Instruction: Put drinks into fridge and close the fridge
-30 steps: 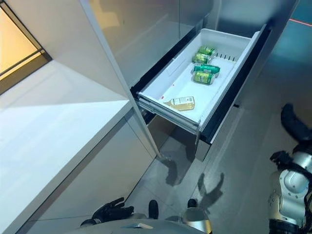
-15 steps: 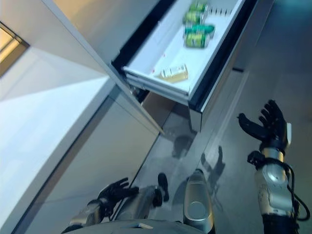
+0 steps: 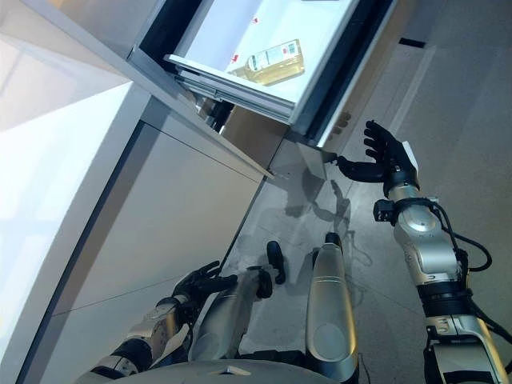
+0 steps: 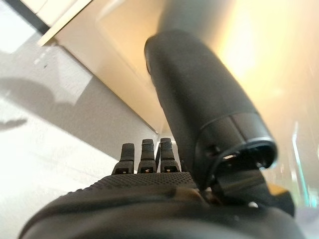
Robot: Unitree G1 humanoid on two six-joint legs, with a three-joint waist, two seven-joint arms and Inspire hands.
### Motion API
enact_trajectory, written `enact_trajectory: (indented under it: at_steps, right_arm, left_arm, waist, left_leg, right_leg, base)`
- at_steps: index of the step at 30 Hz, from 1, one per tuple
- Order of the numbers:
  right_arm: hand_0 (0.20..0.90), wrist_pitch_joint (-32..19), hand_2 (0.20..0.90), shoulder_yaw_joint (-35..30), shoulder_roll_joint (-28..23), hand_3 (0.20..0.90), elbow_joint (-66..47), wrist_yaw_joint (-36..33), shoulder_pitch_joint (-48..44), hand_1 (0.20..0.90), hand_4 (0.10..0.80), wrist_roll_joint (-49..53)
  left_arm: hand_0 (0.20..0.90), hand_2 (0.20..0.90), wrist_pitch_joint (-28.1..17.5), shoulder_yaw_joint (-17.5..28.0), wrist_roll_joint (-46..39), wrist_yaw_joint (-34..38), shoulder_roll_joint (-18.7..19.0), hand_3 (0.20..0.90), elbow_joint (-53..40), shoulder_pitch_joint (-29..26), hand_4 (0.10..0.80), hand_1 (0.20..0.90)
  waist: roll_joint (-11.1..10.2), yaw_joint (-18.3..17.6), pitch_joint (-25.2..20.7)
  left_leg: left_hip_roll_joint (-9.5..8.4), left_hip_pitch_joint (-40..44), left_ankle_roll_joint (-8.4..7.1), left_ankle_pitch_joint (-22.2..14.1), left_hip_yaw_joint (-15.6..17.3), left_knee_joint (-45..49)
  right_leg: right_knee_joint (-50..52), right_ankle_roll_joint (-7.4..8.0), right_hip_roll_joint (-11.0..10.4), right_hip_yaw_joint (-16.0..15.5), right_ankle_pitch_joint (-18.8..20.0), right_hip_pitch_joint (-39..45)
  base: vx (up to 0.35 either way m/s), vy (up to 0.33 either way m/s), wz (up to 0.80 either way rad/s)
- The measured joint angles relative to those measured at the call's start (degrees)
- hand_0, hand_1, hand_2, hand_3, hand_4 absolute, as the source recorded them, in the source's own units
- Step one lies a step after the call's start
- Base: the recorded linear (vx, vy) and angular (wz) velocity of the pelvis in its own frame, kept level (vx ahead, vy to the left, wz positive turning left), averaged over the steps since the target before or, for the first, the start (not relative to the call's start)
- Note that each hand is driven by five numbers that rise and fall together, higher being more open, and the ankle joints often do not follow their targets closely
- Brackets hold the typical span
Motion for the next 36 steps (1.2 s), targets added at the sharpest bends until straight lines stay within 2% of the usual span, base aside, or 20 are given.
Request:
enact_trajectory:
  at_steps: [3,8,18,24,31,36]
  right_arm:
    - [0.9,1.33,0.9,3.11,-1.36,0.9,0.28,0.94,-3.44,0.9,0.8,-3.57]
    - [0.9,3.93,0.9,7.06,-0.76,0.9,1.39,0.77,-8.01,0.9,0.8,-7.18]
    - [0.9,8.98,0.9,16.46,0.28,0.9,1.88,2.43,-15.98,0.9,0.8,-11.75]
    - [0.9,10.89,0.9,21.32,3.56,0.9,2.34,3.03,-19.55,0.9,0.8,-12.15]
    - [0.9,11.96,0.9,25.27,9.63,0.9,5.6,2.83,-24.31,0.9,0.8,-9.41]
    - [0.9,11.99,0.9,29.11,14.51,0.9,7.67,1.79,-28.03,0.9,0.8,-6.91]
  left_arm:
    - [0.9,0.9,1.18,-0.09,-0.01,0.59,-0.02,0.9,-0.11,-0.87,0.8,0.9]
    - [0.9,0.9,2.48,-2.11,-0.02,1.8,-0.18,0.9,-0.74,-1.54,0.8,0.9]
    - [0.9,0.9,4.23,-2.76,-0.32,3.02,-0.4,0.9,-0.84,-2.45,0.8,0.9]
    - [0.9,0.9,5.32,-3.93,-0.32,3.21,-0.39,0.9,-0.79,-2.84,0.8,0.9]
    - [0.9,0.9,6.16,-4.12,-0.3,2.01,-0.36,0.9,-0.86,-3.19,0.8,0.9]
    - [0.9,0.9,6.1,-6.22,-0.25,1.53,-0.25,0.9,-1.08,-3.37,0.8,0.9]
  waist:
    - [0.01,0.31,0.02]
    - [0.34,1.62,0.16]
    - [0.36,4.1,0.16]
    - [0.43,5.82,0.11]
    - [0.71,9.04,-0.08]
    - [0.95,10.22,-0.24]
  left_leg:
    - [0.34,0.15,-0.24,0.17,0.03,-0.02]
    - [0.7,0.58,-0.7,0.82,-0.25,-1.09]
    - [1.24,2.9,-1.89,2.99,-1.54,-4.54]
    - [1.53,5.38,-2.46,3.86,-2.68,-6.38]
    - [1.4,7.53,-2.71,5.19,-5.05,-8.62]
    - [0.95,8.01,-2.84,6.5,-5.99,-10.34]
  right_leg:
    - [0.05,0.04,0.26,-0.13,0.04,0.08]
    - [-0.06,-0.65,0.66,-0.46,0.07,0.08]
    - [-1.16,-1.6,0.8,-2.14,0.4,1.66]
    - [-1.99,-2.11,0.74,-3.74,0.14,4.42]
    - [-2.08,-3.49,0.0,-6.46,-0.76,6.78]
    - [-1.46,-3.69,-0.72,-7.44,-1.12,6.74]
  base:
    - [0.0,0.0,0.0]
    - [0.0,0.0,0.0]
    - [-0.009,0.001,0.04]
    - [-0.008,0.02,0.09]
    - [0.015,0.054,0.18]
    - [-0.028,0.047,0.16]
